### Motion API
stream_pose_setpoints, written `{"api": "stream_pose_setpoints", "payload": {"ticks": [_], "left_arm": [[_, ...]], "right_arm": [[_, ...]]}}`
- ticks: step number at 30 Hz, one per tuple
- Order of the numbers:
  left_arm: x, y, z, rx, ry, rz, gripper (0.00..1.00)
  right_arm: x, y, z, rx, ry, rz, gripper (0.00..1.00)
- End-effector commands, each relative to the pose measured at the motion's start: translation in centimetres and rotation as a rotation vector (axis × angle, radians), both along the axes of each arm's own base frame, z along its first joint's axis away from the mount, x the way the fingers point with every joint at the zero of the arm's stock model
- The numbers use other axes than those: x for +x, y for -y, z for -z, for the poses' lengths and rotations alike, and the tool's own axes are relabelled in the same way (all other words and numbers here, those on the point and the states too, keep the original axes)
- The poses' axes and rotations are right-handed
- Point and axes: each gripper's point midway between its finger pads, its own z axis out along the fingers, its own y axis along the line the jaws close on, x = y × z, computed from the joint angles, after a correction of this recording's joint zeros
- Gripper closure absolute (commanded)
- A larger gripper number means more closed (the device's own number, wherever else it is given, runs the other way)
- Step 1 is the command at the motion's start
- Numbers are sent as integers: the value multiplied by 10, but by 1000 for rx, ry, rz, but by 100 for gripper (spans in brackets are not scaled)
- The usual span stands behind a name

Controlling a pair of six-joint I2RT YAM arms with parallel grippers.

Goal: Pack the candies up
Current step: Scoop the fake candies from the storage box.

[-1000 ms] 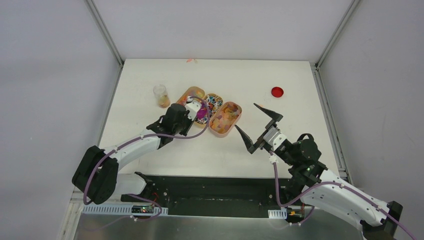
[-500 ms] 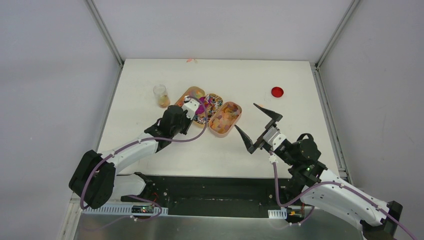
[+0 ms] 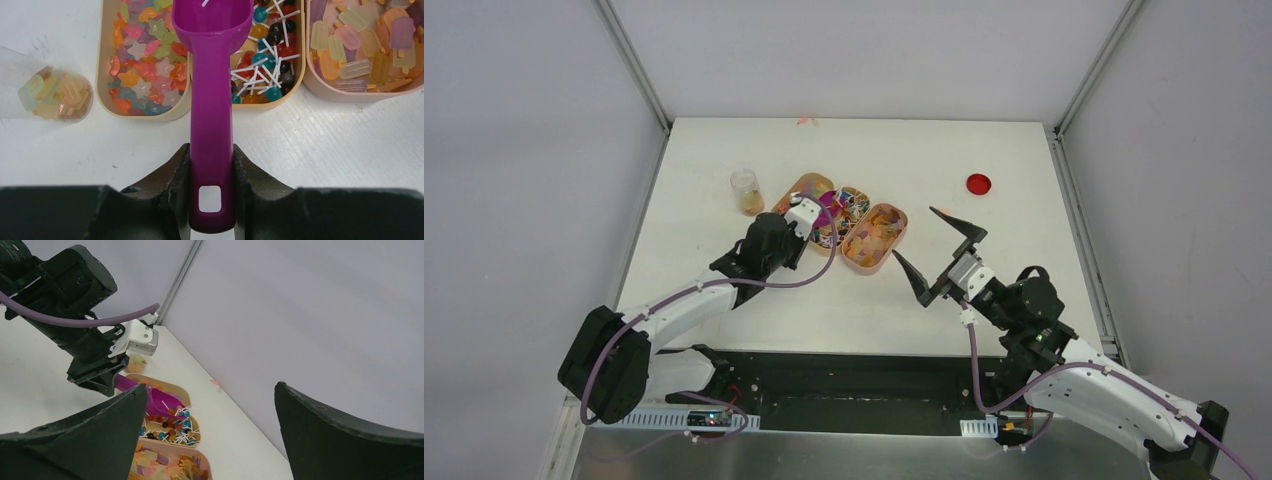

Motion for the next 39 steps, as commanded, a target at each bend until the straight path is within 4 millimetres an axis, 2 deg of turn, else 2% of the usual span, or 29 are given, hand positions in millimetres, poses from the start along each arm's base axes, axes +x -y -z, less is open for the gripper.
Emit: {"api": "stream_pose_setpoints", "payload": {"ticks": [1, 12, 31, 34, 39], "left_arm": [[4, 8, -25, -58, 87, 8, 100], [-1, 6, -35, -69, 126, 10, 100], [-6, -7, -82, -110, 260, -23, 100], [-5, -13, -87, -95, 253, -55, 100], [-6, -29, -83, -16, 183, -116, 100]], "right_arm": [[-2, 4, -18, 58, 11, 0, 1], [-3, 4, -19, 63, 10, -4, 1], [2, -8, -9, 44, -22, -27, 1], [2, -8, -7, 42, -25, -27, 1], [2, -7, -5, 34, -24, -20, 1]]}}
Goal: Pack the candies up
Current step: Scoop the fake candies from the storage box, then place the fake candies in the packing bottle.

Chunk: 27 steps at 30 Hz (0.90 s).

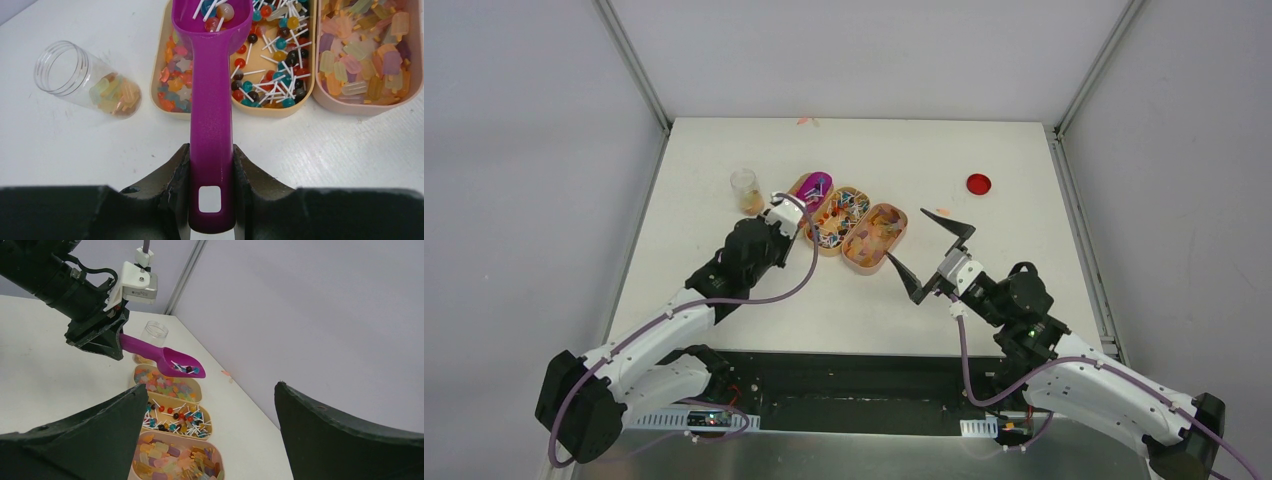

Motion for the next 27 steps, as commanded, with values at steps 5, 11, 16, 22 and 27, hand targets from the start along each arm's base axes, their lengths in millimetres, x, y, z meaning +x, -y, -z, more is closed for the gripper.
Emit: {"api": "stream_pose_setpoints", "payload": {"ticks": [5, 11, 16, 22, 27], "left_arm": [[11, -21, -41, 11, -4, -94, 100], [17, -44, -65, 8, -3, -147, 100], [18, -65, -78, 19, -11, -194, 100], [17, -75, -84, 20, -31, -214, 100], [16, -80, -86, 18, -48, -220, 100]], "right_arm": [[-3, 1, -18, 52, 28, -10, 1], [-5, 0, -15, 45, 27, -21, 1], [-4, 1, -15, 43, 27, -20, 1], [-3, -3, -11, 32, 24, -23, 1], [-2, -4, -8, 25, 25, -23, 1]]}}
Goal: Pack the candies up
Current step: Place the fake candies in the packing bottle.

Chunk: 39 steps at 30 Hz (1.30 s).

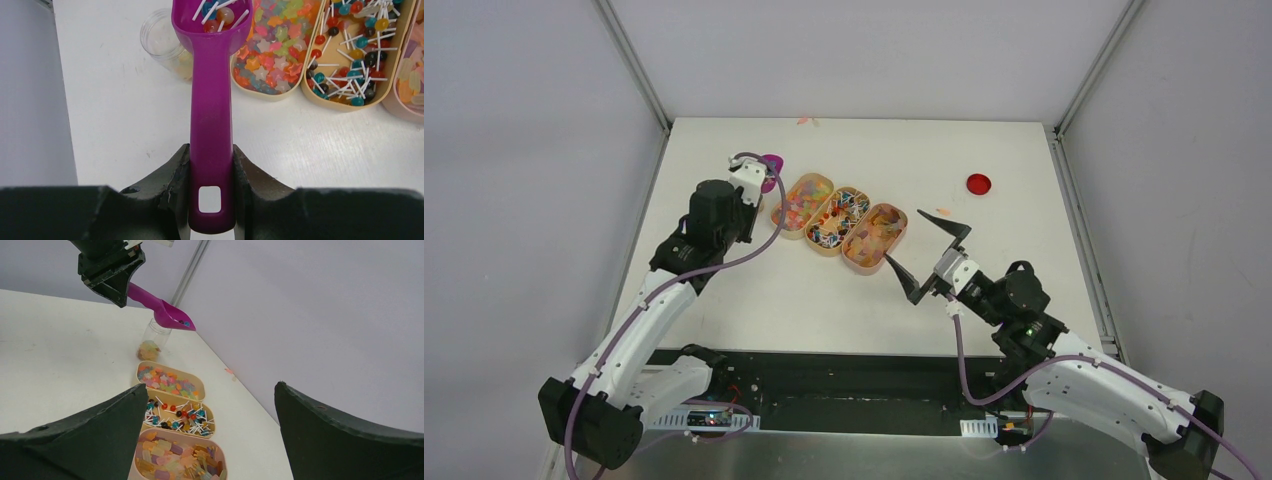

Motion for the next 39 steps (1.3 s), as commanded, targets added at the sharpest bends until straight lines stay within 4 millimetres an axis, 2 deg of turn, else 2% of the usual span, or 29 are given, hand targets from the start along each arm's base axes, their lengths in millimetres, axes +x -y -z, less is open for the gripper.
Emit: {"api": "stream_pose_setpoints", "payload": {"ticks": [1, 8, 23, 39], "left_arm": [[1, -1, -28, -30, 46, 9, 100], [-6, -11, -28, -39, 29, -6, 100], [-10, -34, -12, -67, -39, -59, 100], [-14, -41, -10, -87, -117, -102, 100]], "right_arm": [[-3, 1, -13, 40, 31, -11, 1], [-2, 1, -10, 35, 34, -6, 1], [-2, 1, -9, 34, 39, -4, 1], [-2, 2, -9, 34, 41, -3, 1]]}}
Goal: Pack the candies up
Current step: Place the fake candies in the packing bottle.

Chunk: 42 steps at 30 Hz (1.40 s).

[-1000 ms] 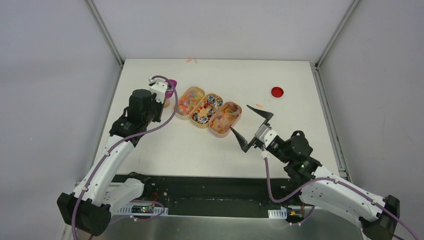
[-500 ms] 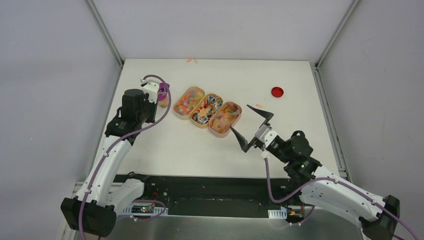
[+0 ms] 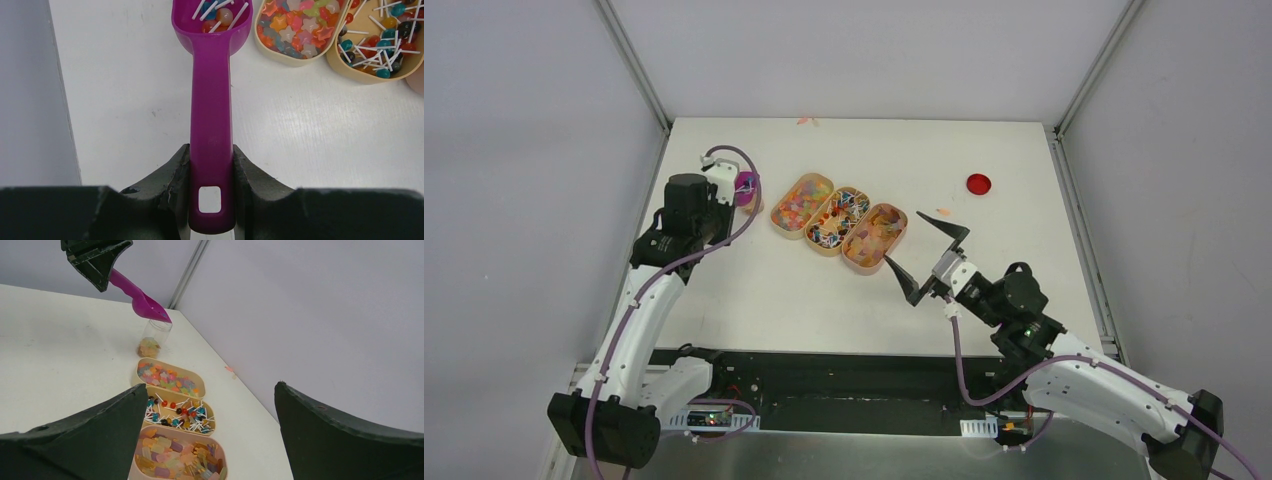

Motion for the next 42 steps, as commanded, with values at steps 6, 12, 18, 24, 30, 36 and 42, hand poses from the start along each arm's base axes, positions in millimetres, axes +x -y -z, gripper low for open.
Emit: {"api": "stream_pose_setpoints", "payload": {"ticks": [6, 12, 18, 24, 30, 36, 42], "left_arm": [[5, -3, -18, -39, 20, -38, 100], [6, -7, -18, -45, -2, -60, 100], [7, -10, -21, -45, -12, -77, 100], [8, -16, -18, -29, -38, -105, 100], [10, -18, -17, -24, -69, -120, 100], [10, -22, -17, -5, -90, -136, 100], [12, -21, -21, -7, -95, -132, 100]], "right_arm": [[-4, 4, -16, 48, 40, -5, 1], [-4, 5, -15, 51, 40, -4, 1], [-4, 5, -15, 51, 40, -5, 1], [-4, 5, -14, 48, 38, -4, 1], [-4, 5, -15, 51, 39, -4, 1], [-4, 4, -14, 45, 37, -5, 1], [-2, 2, -13, 39, 35, -4, 1]]}}
